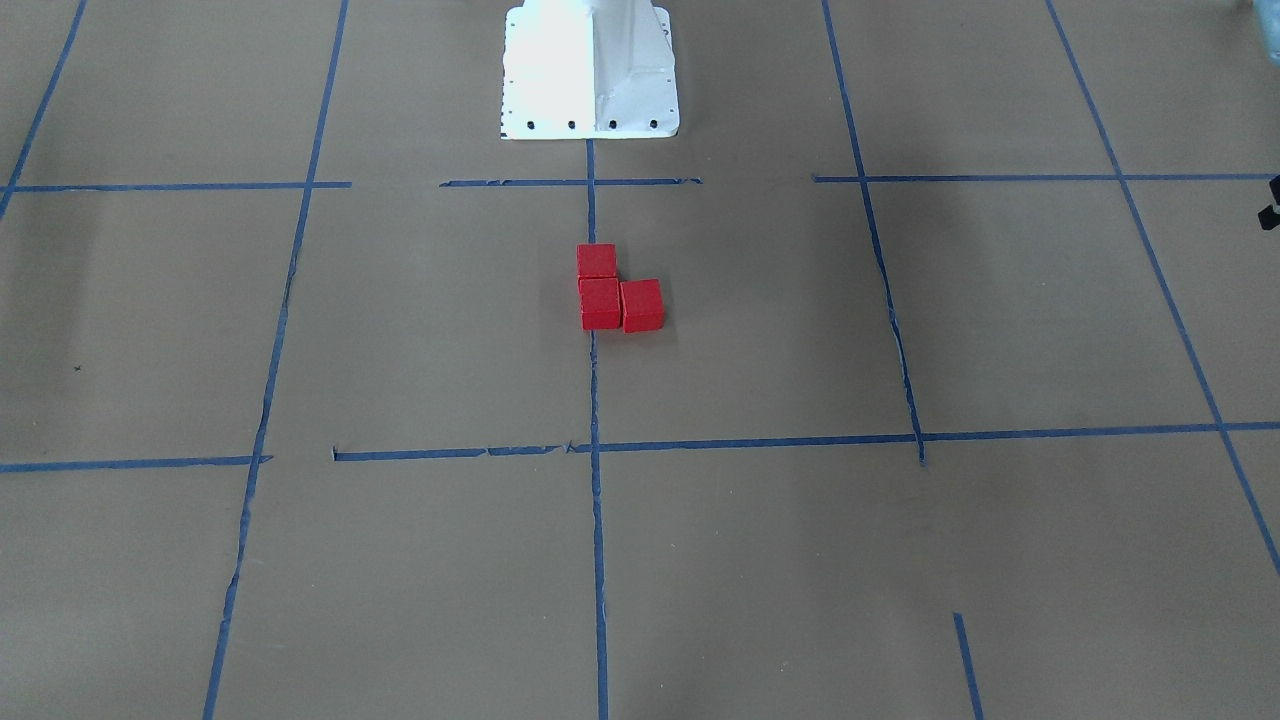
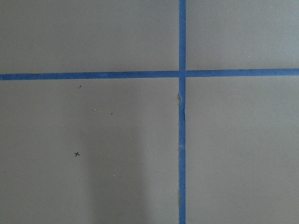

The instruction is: Form red blocks into L shape at center

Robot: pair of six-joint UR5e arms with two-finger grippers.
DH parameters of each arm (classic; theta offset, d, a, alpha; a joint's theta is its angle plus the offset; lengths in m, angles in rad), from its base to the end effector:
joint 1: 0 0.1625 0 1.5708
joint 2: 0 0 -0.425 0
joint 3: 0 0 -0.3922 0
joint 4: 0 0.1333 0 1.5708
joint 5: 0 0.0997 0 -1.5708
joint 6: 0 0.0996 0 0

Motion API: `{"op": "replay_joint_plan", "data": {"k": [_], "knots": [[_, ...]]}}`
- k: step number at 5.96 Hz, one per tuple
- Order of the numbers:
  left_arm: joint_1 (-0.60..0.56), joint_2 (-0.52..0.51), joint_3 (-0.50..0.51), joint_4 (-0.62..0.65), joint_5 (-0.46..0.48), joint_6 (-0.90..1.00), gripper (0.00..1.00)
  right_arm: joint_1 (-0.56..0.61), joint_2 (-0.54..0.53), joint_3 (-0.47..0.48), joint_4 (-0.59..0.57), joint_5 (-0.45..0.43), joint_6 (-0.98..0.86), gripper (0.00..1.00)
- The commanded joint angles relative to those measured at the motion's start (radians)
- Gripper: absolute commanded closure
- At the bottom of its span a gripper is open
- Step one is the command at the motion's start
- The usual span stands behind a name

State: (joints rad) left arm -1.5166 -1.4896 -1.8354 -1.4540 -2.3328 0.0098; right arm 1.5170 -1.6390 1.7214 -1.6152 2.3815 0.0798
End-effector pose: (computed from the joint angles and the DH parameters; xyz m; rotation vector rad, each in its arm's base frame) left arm -0.0398 -0.4583 0.5798 0.0464 0.7632 0.0862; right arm 0.0361 -0.4668 0.6190 -0.0183 -0.8112 0.0092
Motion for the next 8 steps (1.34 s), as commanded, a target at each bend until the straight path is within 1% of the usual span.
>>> {"op": "replay_joint_plan", "data": {"k": [1,3,4,6,8], "knots": [[-0.036,0.023,-0.011,0.006,-0.005,0.021,0.0,0.0,-0.007,0.006,0.001,0.001,0.001,0.0],[-0.036,0.025,-0.001,0.0,-0.008,0.021,0.0,-0.001,-0.013,0.024,0.001,-0.001,0.0,0.0],[-0.036,0.031,-0.014,-0.008,-0.007,0.024,0.0,-0.001,-0.013,0.026,0.001,0.001,0.0,0.0],[-0.034,0.032,0.005,-0.011,-0.007,0.024,0.0,-0.001,-0.024,0.041,0.001,0.013,0.0,0.0],[-0.036,0.035,0.012,-0.005,-0.01,0.029,0.0,-0.001,-0.045,0.038,0.061,0.013,0.0,0.0]]}}
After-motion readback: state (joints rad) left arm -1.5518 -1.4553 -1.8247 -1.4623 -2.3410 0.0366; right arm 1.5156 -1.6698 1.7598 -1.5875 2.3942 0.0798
